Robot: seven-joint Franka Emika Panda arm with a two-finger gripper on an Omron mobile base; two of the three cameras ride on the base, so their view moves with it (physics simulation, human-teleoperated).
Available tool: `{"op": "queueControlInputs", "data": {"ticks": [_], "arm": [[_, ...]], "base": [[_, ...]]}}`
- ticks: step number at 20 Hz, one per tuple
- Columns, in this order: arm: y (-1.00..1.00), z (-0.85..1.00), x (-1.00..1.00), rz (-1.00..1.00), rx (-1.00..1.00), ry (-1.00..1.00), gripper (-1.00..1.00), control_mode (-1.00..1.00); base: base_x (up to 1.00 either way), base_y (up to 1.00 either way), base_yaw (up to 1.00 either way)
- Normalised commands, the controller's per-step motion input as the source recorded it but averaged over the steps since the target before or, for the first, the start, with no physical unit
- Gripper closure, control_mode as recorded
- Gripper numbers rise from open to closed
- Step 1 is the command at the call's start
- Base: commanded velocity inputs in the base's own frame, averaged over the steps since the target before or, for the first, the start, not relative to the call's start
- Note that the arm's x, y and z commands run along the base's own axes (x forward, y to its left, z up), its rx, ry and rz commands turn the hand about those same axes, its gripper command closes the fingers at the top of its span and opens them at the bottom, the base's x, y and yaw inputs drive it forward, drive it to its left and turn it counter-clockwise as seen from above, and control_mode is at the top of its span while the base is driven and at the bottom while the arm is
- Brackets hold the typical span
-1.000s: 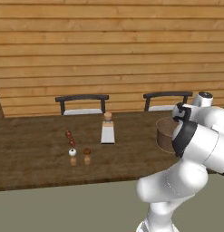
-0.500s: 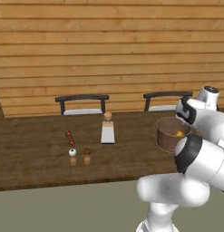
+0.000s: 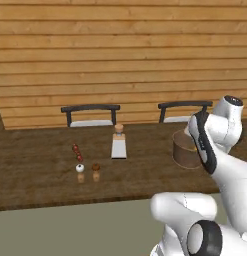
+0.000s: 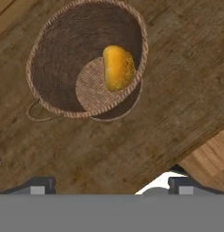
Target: Open the cabinet, pick up the bread from the cabinet and place it in the basket. Then move the basket to the dining counter.
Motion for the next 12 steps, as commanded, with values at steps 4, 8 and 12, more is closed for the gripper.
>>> {"op": "queueControlInputs", "data": {"ticks": [4, 8, 12], "arm": [[0.97, 0.79, -0.75, 0.15, -0.09, -0.16, -1.0, -1.0], [1.0, 0.77, -0.85, 0.2, -0.23, -0.15, -1.0, -1.0], [0.82, 0.92, -0.92, 0.21, -0.3, -0.12, -1.0, -1.0]], "base": [[0.0, 0.0, 0.0], [0.0, 0.0, 0.0], [0.0, 0.0, 0.0]]}}
